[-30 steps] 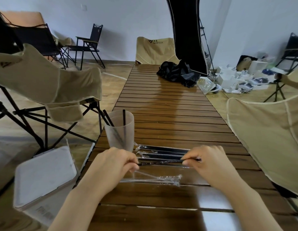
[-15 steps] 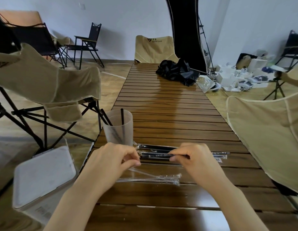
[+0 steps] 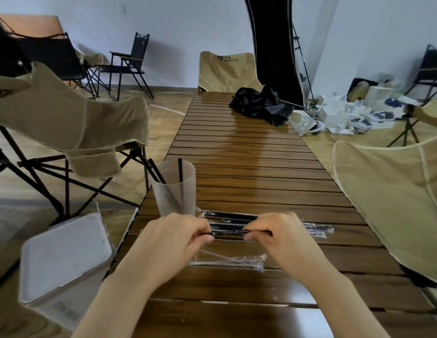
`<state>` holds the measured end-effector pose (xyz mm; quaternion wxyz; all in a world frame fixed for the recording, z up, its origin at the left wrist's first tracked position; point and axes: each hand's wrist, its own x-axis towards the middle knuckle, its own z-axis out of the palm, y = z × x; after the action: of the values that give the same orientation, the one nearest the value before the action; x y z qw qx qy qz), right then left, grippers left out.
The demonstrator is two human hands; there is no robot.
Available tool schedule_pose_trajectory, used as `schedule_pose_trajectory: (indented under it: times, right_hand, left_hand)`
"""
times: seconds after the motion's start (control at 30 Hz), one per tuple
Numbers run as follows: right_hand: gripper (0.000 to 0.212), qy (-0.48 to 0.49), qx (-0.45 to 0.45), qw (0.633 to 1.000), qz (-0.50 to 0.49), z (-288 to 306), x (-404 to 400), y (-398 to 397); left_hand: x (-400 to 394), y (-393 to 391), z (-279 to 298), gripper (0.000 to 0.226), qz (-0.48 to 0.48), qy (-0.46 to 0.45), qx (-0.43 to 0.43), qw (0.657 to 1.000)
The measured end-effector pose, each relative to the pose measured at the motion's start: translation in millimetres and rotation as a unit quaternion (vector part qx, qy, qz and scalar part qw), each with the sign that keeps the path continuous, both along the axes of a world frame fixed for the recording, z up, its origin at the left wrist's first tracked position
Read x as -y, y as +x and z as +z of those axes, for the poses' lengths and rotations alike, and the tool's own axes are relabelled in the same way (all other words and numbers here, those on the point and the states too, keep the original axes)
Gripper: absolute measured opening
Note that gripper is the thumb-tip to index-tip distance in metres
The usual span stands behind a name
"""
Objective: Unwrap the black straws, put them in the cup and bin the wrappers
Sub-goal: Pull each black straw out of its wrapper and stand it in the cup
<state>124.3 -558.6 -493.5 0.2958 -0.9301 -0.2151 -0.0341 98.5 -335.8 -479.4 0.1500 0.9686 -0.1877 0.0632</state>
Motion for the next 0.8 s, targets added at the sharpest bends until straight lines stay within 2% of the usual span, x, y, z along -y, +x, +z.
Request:
schedule_pose_trajectory:
  times: [0.13,0.3,0.47,0.63,0.8]
  right_hand:
    - [0.016,-0.012,0.005,1.0,0.021,0,-3,-2]
    - [0.015,-0.022,-0.01,1.0,0.009,5,13,1]
    - [0.041,-0.034,0.013,0.999,-0.007,5,18,1]
    - [0.016,-0.025,0.019,1.0,-0.002,5,15,0]
    - [0.016,-0.033,0.017,0.999,-0.007,2,14,-2]
  left_hand:
    - [7,0,1,0.026,-0.014,0.01,-0.019,1.0]
    - [-7,3,0,0.024,0.029,-0.011,-0.035,0.999]
    - [-16,5,1,0.025,0.022,0.0,-0.034,0.999]
    - [-14,4,-3,0.025,-0.008,0.054,0.002,0.999]
    - [-12,2,-5,0.025,-0.01,0.051,-0.002,0.999]
